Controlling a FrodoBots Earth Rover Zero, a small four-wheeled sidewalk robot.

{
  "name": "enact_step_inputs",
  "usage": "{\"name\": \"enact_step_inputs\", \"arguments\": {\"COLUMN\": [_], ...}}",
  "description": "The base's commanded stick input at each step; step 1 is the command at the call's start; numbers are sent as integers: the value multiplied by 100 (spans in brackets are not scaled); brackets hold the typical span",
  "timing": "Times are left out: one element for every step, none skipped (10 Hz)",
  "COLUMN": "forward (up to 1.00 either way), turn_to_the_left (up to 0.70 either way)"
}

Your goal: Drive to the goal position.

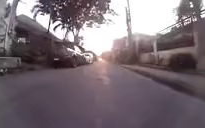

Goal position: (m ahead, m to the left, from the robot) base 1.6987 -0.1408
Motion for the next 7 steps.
{"name": "enact_step_inputs", "arguments": {"forward": [100, 100, 100, 100, 100, 100, 100], "turn_to_the_left": [-40, -40, -40, -40, -40, -40, -1]}}
